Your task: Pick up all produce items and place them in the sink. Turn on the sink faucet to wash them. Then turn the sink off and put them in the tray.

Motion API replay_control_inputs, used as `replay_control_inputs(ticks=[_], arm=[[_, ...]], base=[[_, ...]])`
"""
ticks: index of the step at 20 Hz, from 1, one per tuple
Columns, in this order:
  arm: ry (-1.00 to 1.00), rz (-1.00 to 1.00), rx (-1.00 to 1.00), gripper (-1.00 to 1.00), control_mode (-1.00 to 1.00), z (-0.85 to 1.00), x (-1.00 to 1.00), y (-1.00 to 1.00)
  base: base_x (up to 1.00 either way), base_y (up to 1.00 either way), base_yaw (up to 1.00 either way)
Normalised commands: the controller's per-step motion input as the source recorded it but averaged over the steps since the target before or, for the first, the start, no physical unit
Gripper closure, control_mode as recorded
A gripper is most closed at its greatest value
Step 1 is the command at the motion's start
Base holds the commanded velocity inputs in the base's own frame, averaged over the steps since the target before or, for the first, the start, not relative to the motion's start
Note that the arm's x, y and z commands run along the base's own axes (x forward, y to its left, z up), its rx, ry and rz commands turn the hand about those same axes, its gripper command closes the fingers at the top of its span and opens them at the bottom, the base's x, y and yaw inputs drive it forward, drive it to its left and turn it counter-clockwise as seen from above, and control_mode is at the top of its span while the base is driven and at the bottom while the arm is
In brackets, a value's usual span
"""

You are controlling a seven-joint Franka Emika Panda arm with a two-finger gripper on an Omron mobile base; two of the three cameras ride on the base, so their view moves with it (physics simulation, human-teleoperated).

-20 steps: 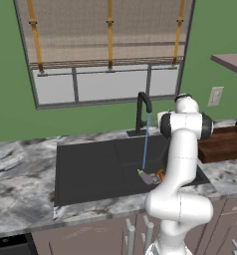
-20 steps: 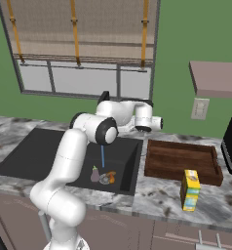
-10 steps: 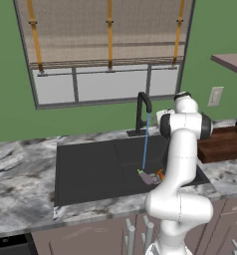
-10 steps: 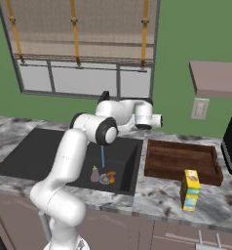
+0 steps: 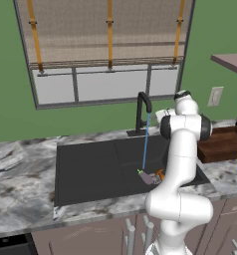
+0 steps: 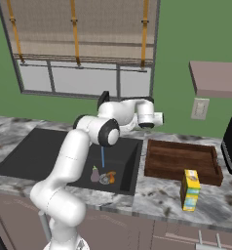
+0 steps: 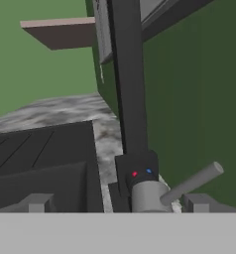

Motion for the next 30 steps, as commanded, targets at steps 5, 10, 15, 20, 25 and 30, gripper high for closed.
replay_control_inputs(ticks=[5, 10, 15, 20, 25, 30], arm=[[0.01, 0.09, 0.0, -1.0, -1.0, 0.17, 0.02, 0.42], [0.0, 0.07, 0.0, -1.0, -1.0, 0.27, 0.0, 0.47], [0.0, 0.07, -0.02, -1.0, -1.0, 0.36, 0.0, 0.5], [0.02, 0.07, -0.02, -1.0, -1.0, 0.34, 0.05, 0.54], [0.01, 0.07, -0.02, -1.0, -1.0, 0.37, 0.08, 0.55], [0.01, 0.08, -0.03, -1.0, -1.0, 0.38, 0.04, 0.58]], base=[[0.0, 0.0, 0.0], [0.0, 0.0, 0.0], [0.0, 0.0, 0.0], [0.0, 0.0, 0.0], [0.0, 0.0, 0.0], [0.0, 0.0, 0.0]])
